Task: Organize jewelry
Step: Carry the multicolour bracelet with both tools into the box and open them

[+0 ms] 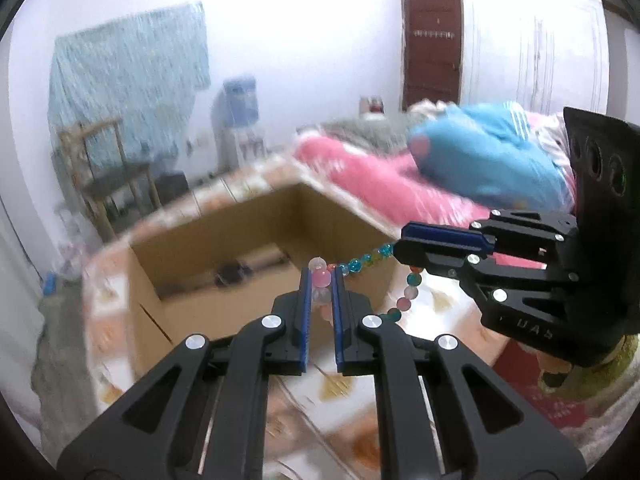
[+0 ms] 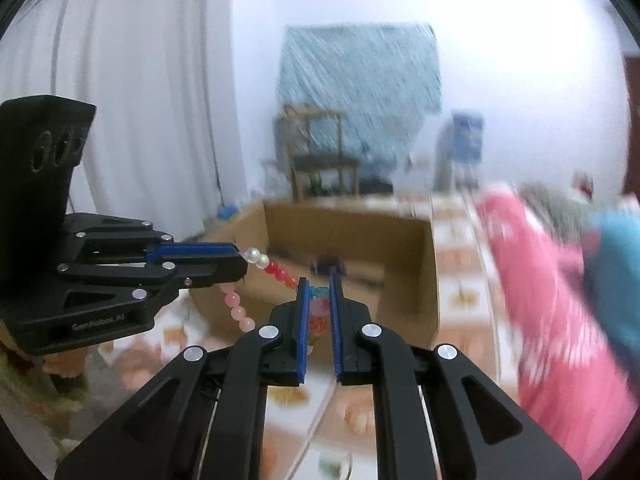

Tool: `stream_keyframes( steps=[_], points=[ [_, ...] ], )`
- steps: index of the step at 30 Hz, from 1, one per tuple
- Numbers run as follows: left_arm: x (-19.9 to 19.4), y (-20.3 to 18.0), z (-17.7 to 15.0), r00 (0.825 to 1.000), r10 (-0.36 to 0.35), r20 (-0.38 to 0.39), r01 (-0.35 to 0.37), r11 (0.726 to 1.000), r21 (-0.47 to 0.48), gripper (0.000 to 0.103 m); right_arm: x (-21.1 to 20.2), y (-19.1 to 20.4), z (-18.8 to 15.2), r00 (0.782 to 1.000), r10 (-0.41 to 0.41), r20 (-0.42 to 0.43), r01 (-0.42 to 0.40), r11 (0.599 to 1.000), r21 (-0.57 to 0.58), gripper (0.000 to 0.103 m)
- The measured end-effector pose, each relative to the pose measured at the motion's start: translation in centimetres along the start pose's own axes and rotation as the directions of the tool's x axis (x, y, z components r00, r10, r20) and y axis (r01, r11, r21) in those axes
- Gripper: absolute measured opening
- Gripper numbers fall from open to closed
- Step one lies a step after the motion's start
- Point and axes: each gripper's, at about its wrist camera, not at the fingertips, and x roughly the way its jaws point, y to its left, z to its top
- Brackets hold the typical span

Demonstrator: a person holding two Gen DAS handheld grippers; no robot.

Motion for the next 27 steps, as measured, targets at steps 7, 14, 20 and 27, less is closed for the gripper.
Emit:
stream_keyframes(
  steps=[7, 14, 20, 27],
  points=[
    [3.5, 6.6, 2.6, 0.994, 0.065, -0.091, -0.064, 0.998, 0.012, 0.009, 11.4, -1.7, 5.6, 0.961, 0.181, -0.208, -0.182, 0.983, 0.011, 0.010],
    [12.3, 12.8, -0.1, 0.918, 0.093, -0.385, -0.075, 0.995, 0.062, 0.009, 24.7, -3.3, 4.2, 0.773, 0.309, -0.554, -0.239, 0.951, 0.197, 0.010],
    [15.7, 13.5, -2.1, 0.855, 0.119, -0.505, -0.071, 0.991, 0.113, 0.009, 30.0, -3.3, 1.7, 0.622, 0.381, -0.684, -0.202, 0.922, 0.330, 0.010],
    [15.3, 13.5, -2.0, 0.860, 0.138, -0.492, -0.084, 0.988, 0.131, 0.031, 32.1, -4.2, 0.0, 0.549, 0.451, -0.704, -0.144, 0.881, 0.452, 0.011]
  ],
)
